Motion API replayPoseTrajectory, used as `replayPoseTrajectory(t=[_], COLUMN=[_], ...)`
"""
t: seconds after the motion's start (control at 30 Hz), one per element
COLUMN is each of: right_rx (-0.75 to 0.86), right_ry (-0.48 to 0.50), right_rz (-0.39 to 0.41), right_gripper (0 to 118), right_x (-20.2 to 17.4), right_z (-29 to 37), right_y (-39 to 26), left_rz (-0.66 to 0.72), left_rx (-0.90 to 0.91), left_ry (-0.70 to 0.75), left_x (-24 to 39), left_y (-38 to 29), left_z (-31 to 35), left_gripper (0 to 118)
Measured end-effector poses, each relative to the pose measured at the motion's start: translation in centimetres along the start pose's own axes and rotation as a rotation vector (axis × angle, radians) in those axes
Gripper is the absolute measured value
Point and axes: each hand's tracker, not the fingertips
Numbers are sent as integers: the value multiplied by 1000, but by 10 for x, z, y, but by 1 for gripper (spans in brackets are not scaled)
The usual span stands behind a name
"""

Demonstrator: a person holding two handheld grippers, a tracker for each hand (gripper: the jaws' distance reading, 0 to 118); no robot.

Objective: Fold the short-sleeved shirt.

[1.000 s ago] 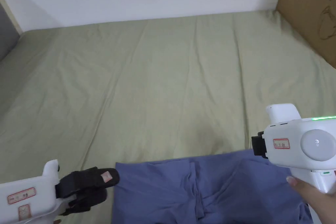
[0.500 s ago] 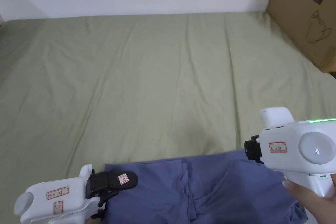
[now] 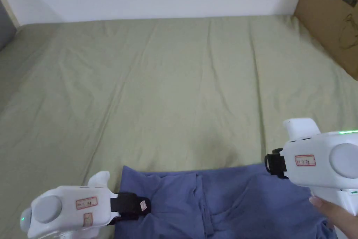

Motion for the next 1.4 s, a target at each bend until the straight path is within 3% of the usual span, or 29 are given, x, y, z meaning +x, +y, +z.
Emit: replayPoseTrajectory(t=[0.2, 0.3, 0.43, 0.53, 0.73, 0.8, 0.83, 0.93, 1.0, 1.07, 1.17, 1.23, 1.27, 1.37, 1.4], right_rx=[24, 28, 28, 32, 43, 49, 50, 50, 48, 46, 48, 56, 58, 60, 60], right_ry=[21, 39, 59, 69, 61, 50, 45, 34, 26, 21, 23, 34, 37, 41, 42], right_rz=[-2, -8, -14, -16, -21, -34, -41, -56, -59, -62, -78, -85, -83, -61, -55], right_gripper=[0, 0, 0, 0, 0, 0, 0, 0, 0, 0, 0, 0, 0, 0, 0], right_x=[3, 4, 4, 5, 17, 24, 27, 36, 39, 42, 44, 43, 42, 39, 38], right_z=[2, 2, 1, 3, 16, 20, 22, 26, 27, 26, 24, 23, 24, 24, 24], right_y=[2, 0, -3, -5, -10, -12, -13, -16, -18, -19, -19, -18, -17, -15, -15], left_rz=[-355, -362, -281, -212, -101, -79, -78, 5, 83, 137, 115, 50, 26, -30, -59], left_rx=[68, 75, 101, 58, -108, -156, -159, -161, -133, -117, -24, 65, 85, 94, 80], left_ry=[608, 741, 610, 418, 91, 70, 74, -37, -164, -239, -197, -103, -78, -20, 4], left_x=[29, 29, 55, 86, 134, 142, 143, 142, 139, 131, 127, 123, 123, 126, 132], left_y=[1, -1, 2, 10, 13, 9, 8, 5, 6, 8, 16, 19, 21, 22, 21], left_z=[69, 90, 88, 62, -32, -65, -77, -92, -84, -74, -44, -21, -13, -3, -4], left_gripper=[6, 6, 7, 7, 7, 9, 13, 56, 92, 117, 118, 111, 91, 6, 6])
